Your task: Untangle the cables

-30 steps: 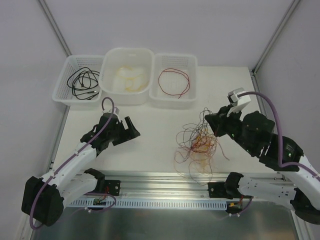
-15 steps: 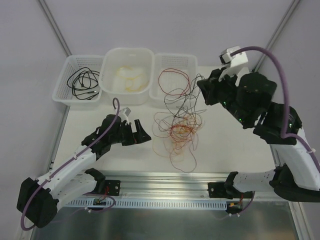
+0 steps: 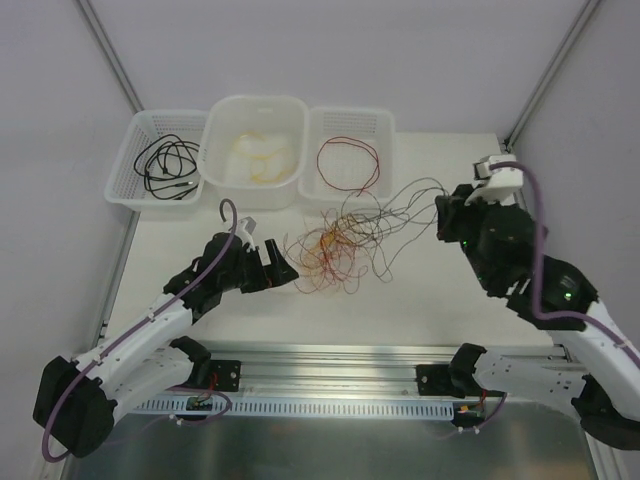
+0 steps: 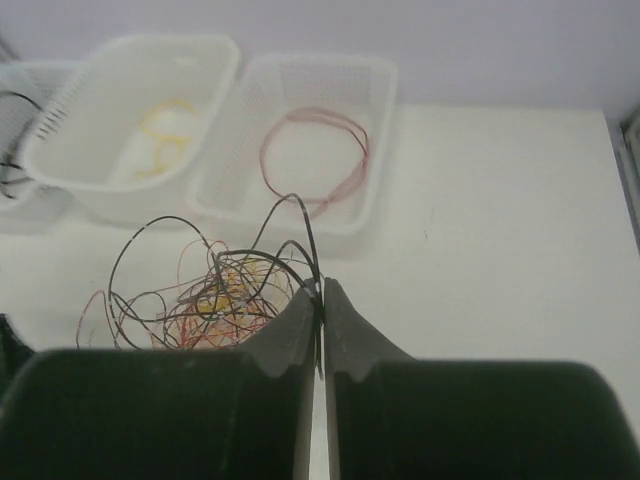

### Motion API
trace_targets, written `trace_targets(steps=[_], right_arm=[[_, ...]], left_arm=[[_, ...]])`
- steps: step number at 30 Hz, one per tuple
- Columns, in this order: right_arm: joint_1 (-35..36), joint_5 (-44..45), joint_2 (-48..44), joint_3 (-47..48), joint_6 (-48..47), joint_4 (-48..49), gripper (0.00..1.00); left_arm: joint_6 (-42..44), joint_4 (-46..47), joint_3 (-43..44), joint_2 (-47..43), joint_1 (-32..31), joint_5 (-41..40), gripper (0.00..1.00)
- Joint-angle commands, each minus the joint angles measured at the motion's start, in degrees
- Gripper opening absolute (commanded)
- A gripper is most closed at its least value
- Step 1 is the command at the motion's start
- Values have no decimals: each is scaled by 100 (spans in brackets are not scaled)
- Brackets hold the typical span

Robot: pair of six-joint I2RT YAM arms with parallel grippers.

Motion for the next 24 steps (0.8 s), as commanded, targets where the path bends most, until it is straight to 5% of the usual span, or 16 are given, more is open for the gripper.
trace_targets(steps=[1,8,16,24], right_arm=[[-540,41,-127,-1487,1408,-596,7],[-2024,-857,-296,-3452,2071,-702,8],[-2404,-1473,-155,-3735,1887,-517,9],[-2440,-1798,-137,-3920,1878,-350,11]], left_arm=[[-181,91,-123,61,-22,-364,92],[-138,100,-71,306,-22,-417,92],[-58,100,728,1482,-179,-634,91],[-445,100,1414,2678,-241,-1638,61]])
